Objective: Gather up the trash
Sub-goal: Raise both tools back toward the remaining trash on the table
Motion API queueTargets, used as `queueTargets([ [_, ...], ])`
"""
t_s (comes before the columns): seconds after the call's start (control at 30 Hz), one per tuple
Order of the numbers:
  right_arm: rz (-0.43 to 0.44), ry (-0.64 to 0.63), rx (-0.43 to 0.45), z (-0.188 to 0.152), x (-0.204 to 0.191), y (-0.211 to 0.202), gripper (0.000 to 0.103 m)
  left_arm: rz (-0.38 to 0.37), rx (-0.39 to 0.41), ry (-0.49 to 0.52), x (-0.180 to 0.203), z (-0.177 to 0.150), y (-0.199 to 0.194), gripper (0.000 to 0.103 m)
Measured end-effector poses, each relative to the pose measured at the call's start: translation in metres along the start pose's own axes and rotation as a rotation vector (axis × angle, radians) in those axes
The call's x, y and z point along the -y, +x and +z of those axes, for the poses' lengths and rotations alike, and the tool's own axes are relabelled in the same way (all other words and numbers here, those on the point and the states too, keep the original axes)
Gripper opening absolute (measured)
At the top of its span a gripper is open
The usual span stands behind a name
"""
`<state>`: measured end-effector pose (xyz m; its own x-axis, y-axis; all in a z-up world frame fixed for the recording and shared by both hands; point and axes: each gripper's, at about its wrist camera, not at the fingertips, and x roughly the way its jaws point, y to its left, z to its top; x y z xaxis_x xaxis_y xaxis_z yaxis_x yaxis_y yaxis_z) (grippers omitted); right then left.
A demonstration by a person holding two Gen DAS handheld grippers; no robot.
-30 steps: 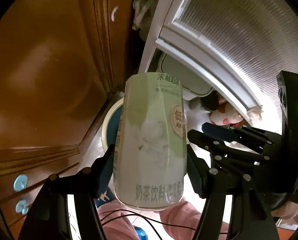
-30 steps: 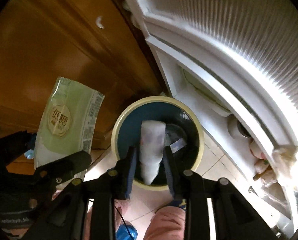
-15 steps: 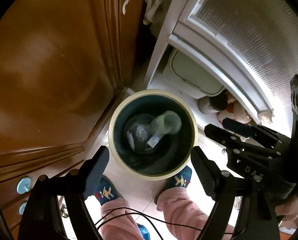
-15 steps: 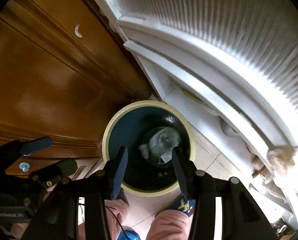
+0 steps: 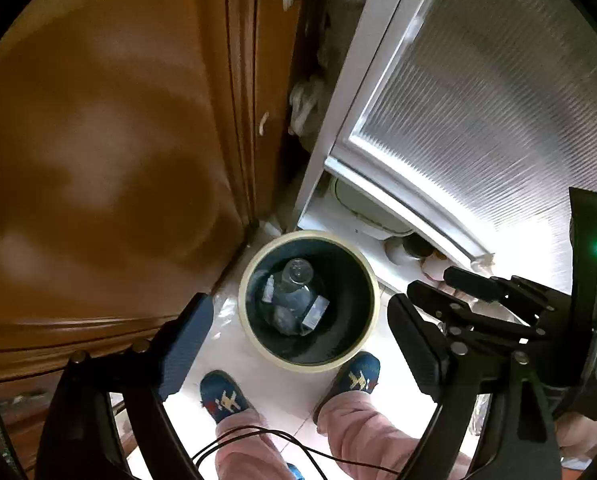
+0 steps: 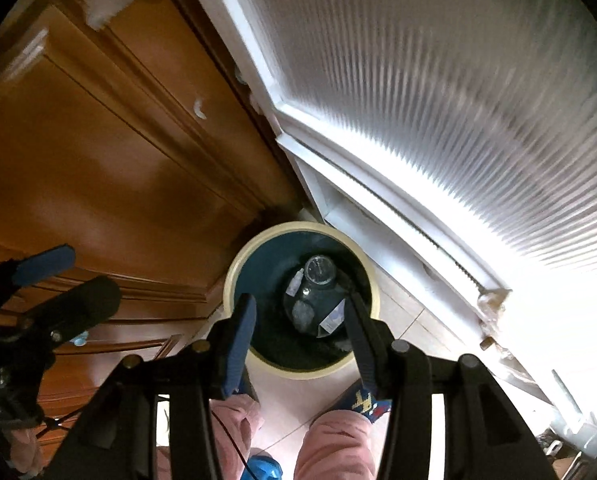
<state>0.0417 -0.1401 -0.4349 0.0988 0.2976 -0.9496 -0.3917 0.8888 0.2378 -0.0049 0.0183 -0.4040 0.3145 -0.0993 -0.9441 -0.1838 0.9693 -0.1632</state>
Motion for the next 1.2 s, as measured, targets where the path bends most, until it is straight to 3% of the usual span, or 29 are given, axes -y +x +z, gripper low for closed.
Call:
queueTargets([
  [0.23,-0.001,-0.074,0.019,0.005,-0.023,-0.064,0.046,-0.015,0.057,0.042,0.008,0.005,-0.072,0.097],
  [0.6,0.022,-0.233,0.033,0.011,-0.049,-0.166,0.046,-0.055,0.173,0.114,0.019,0.021,-0.188,0.100],
  [0.93,0.072,-0.385,0.184,0.027,-0.076,-0.267,0.046,-0.051,0.317,0.145,0.035,0.046,-0.280,0.102],
  [1.2,0.101,-0.351,0.325,0.056,-0.059,-0.332,0.046,-0.043,0.385,0.151,0.055,0.076,-0.333,0.102],
])
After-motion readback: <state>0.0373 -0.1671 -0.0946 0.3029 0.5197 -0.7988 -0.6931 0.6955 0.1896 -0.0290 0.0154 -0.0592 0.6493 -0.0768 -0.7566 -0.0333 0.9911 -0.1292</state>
